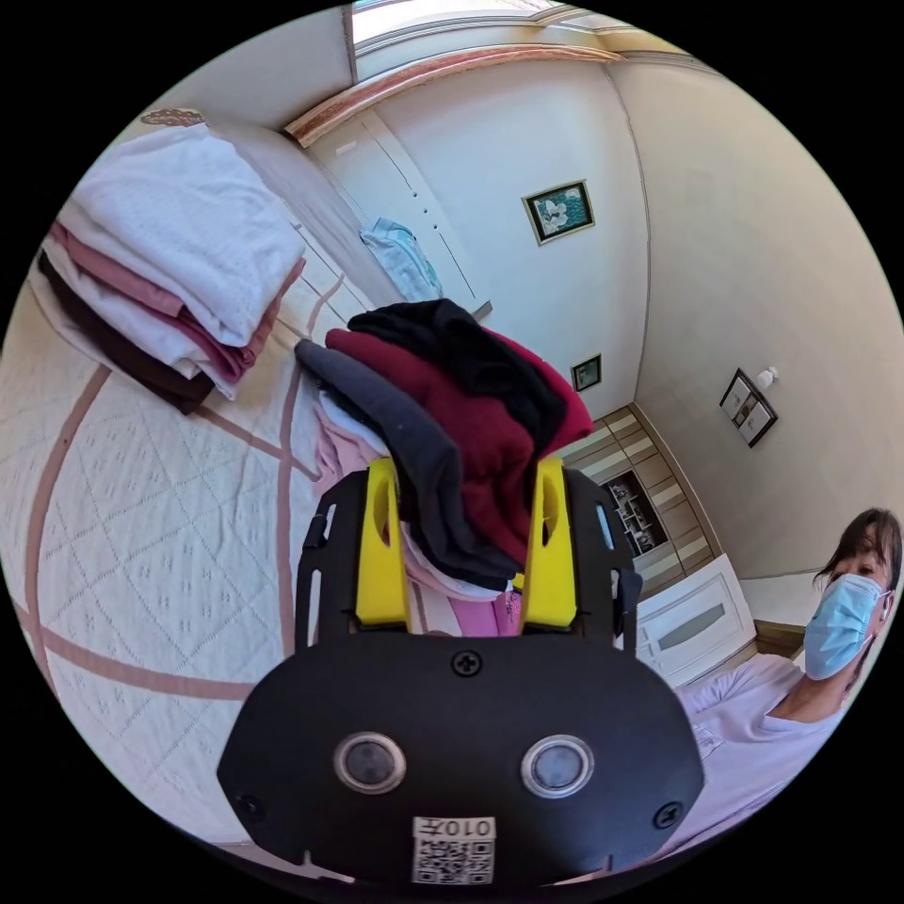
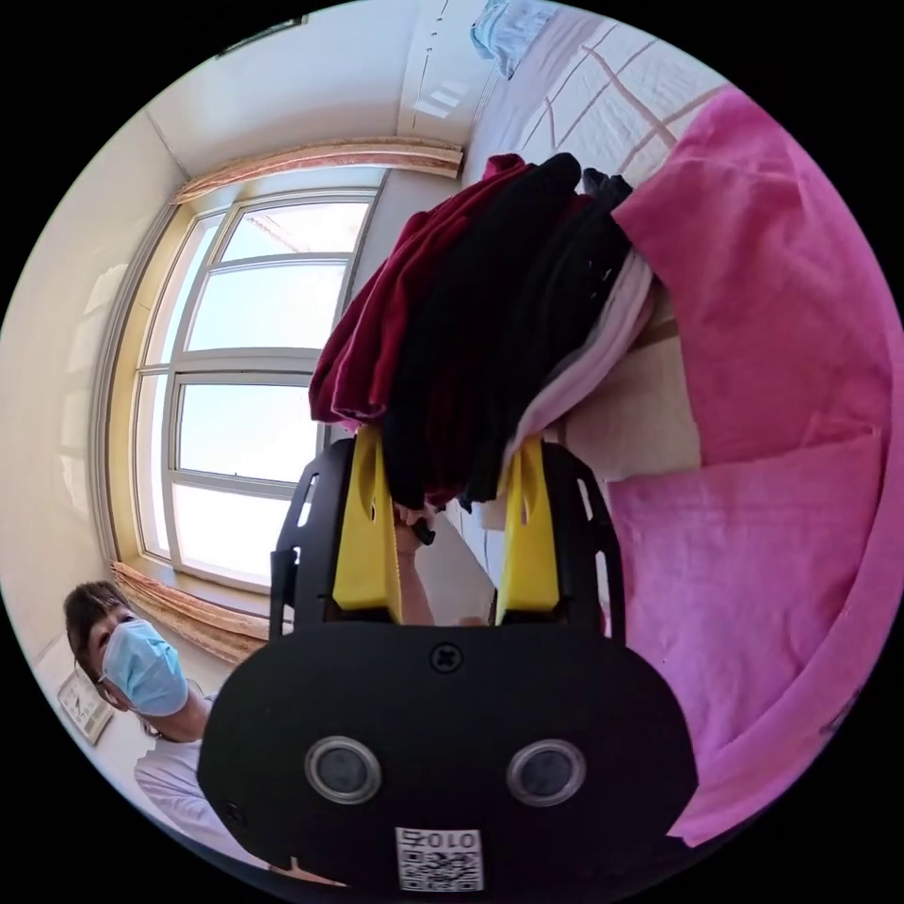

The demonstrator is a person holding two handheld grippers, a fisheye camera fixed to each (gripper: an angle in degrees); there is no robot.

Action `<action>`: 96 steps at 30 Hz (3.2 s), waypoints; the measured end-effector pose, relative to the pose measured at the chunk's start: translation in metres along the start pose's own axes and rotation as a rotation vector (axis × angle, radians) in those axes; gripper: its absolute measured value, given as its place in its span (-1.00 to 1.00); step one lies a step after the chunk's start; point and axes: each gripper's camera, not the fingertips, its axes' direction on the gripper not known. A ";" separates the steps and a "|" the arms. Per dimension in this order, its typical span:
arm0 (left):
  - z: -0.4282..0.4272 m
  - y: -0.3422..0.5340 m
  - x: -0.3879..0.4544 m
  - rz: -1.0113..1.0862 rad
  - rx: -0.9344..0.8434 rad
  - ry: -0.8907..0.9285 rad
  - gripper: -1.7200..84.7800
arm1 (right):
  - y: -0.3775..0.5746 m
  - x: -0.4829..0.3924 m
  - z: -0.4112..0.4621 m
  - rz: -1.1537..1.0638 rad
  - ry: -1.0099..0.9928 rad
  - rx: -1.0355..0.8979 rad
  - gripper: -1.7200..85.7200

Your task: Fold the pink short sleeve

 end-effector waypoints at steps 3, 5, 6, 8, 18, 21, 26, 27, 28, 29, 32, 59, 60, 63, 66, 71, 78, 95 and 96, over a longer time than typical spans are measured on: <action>-0.003 0.023 -0.013 0.005 -0.084 -0.008 -0.48 | 0.020 0.011 -0.008 0.013 0.063 -0.021 -0.58; -0.005 0.036 -0.039 -0.029 -0.092 0.032 -0.47 | 0.023 0.022 -0.004 0.001 0.101 -0.042 -0.57; -0.009 0.040 -0.054 -0.050 -0.084 0.081 -0.46 | 0.022 0.025 0.000 -0.025 0.099 -0.045 -0.56; -0.013 0.039 -0.062 -0.029 -0.101 0.100 -0.45 | 0.021 0.022 0.004 -0.077 0.109 -0.039 -0.53; -0.085 0.013 -0.067 0.068 -0.060 0.137 -0.37 | 0.010 0.048 -0.010 -0.175 -0.056 -0.065 -0.46; -0.085 -0.014 -0.070 0.074 -0.075 0.142 -0.36 | 0.008 0.047 -0.019 -0.221 -0.038 -0.093 -0.44; -0.055 -0.063 -0.090 0.023 -0.172 0.153 -0.33 | -0.008 0.057 -0.050 -0.200 -0.070 0.032 -0.39; -0.046 -0.073 -0.094 0.010 -0.198 0.166 -0.33 | -0.019 0.060 -0.052 -0.176 -0.051 0.041 -0.38; -0.040 -0.078 -0.096 0.003 -0.218 0.158 -0.32 | -0.032 0.064 -0.051 -0.149 -0.034 0.037 -0.36; -0.029 -0.086 -0.099 -0.001 -0.277 0.111 -0.31 | -0.037 0.066 -0.049 -0.143 -0.029 0.028 -0.36; 0.003 -0.093 -0.112 -0.050 -0.411 0.098 -0.26 | -0.058 0.069 -0.031 -0.120 -0.012 -0.015 -0.36; -0.202 -0.071 0.029 0.274 -0.216 0.186 -0.25 | -0.034 -0.140 0.199 -0.358 -0.064 -0.190 -0.61; -0.220 -0.077 0.035 0.286 -0.237 0.135 -0.25 | -0.031 -0.147 0.226 -0.373 -0.076 -0.195 -0.61; -0.243 -0.076 0.025 0.252 -0.271 -0.017 -0.24 | -0.030 -0.135 0.291 -0.353 -0.090 -0.214 -0.61; -0.232 -0.054 -0.023 0.119 -0.317 -0.262 -0.24 | -0.033 -0.086 0.347 -0.287 0.010 -0.251 -0.61; -0.221 0.007 -0.069 0.018 -0.136 -0.418 -0.29 | -0.021 -0.020 0.371 -0.149 -0.052 -0.269 -0.65; -0.227 0.051 0.048 0.232 -0.025 -0.792 -0.39 | 0.014 -0.097 0.342 -0.479 0.242 -0.324 -0.77; 0.206 0.277 0.249 0.843 -0.570 -0.218 -0.49 | 0.279 -0.128 0.122 -0.622 0.948 0.202 -0.66; 0.235 0.304 0.256 0.900 -0.637 -0.233 -0.50 | 0.304 -0.114 0.110 -0.560 1.035 0.242 -0.65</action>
